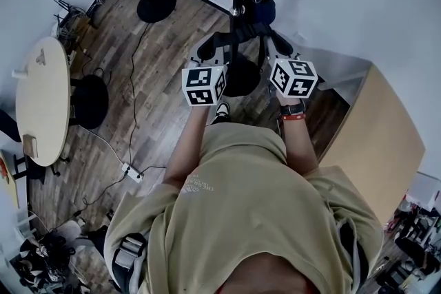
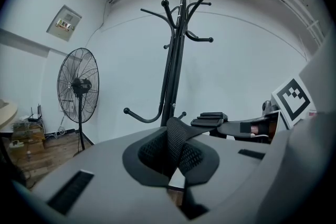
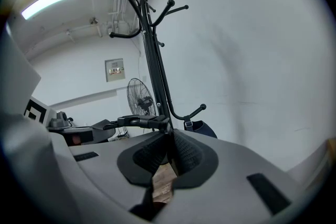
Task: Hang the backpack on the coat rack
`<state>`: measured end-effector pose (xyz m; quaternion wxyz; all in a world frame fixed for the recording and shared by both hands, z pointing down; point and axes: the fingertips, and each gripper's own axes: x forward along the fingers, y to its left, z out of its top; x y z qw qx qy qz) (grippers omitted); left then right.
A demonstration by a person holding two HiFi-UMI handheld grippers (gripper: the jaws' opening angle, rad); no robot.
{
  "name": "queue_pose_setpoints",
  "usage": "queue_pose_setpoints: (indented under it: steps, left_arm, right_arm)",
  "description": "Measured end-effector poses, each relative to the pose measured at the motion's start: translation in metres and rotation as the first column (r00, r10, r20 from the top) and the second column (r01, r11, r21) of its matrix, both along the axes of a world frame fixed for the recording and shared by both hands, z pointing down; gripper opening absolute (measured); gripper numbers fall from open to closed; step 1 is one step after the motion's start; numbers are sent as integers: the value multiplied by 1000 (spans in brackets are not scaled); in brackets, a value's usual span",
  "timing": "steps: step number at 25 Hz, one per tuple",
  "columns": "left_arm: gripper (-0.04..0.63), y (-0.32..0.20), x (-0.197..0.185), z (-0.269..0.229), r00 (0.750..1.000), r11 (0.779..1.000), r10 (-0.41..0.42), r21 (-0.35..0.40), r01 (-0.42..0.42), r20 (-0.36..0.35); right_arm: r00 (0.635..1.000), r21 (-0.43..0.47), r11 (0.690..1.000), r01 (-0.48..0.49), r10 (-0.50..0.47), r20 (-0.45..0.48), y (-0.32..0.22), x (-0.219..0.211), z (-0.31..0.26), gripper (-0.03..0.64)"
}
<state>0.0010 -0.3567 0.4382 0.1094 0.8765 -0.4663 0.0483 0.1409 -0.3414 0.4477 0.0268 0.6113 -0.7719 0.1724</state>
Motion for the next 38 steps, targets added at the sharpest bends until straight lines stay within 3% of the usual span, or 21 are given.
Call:
queue_pose_setpoints:
  steps: [15, 24, 38]
  left_arm:
    - [21, -36, 29, 19, 996, 997, 75, -38, -73, 49]
    - [21, -48, 42, 40, 993, 991, 106, -90, -102, 42]
    - [23, -47, 55, 85, 990, 979, 127, -169, -115, 65]
  right_arm:
    - [997, -45, 996, -74, 76, 30, -24, 27, 20, 44]
    - [993, -96, 991, -95, 101, 59, -31, 39, 42, 45]
    - [1000, -196, 980, -15, 18, 14, -32, 21, 98, 45]
